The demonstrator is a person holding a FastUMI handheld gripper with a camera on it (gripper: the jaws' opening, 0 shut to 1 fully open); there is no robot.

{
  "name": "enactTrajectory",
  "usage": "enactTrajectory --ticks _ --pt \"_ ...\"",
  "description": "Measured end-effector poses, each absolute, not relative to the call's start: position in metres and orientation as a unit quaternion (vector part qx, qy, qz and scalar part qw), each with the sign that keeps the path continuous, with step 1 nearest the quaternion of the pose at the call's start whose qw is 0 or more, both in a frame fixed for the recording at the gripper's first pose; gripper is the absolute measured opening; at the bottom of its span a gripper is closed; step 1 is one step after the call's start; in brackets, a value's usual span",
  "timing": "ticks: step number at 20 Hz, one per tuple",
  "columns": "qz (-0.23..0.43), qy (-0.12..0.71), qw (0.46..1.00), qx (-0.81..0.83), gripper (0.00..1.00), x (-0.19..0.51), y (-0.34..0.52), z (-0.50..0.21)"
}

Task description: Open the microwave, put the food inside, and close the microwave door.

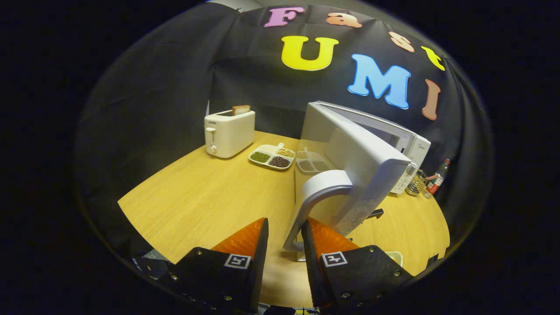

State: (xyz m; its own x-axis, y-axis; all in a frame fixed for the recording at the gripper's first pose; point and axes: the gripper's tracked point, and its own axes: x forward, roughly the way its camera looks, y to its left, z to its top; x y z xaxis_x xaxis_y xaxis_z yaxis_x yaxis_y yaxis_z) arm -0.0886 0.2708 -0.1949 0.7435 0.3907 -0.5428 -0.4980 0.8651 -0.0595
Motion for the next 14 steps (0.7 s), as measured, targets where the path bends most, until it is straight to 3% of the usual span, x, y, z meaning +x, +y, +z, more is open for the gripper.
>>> enactTrajectory --ticks 6,7,9,14 --pt "0.411 0.256 0.875 0.005 0.53 -0.146 0.311 -0.163" --pt "0.426 0.243 0.872 0.014 0.75 -0.151 0.310 -0.154" --pt "0.432 0.211 0.877 0.020 0.98 -0.154 0.301 -0.134" --pt "0.370 0.141 0.918 0.019 0.99 -0.127 0.242 -0.093"
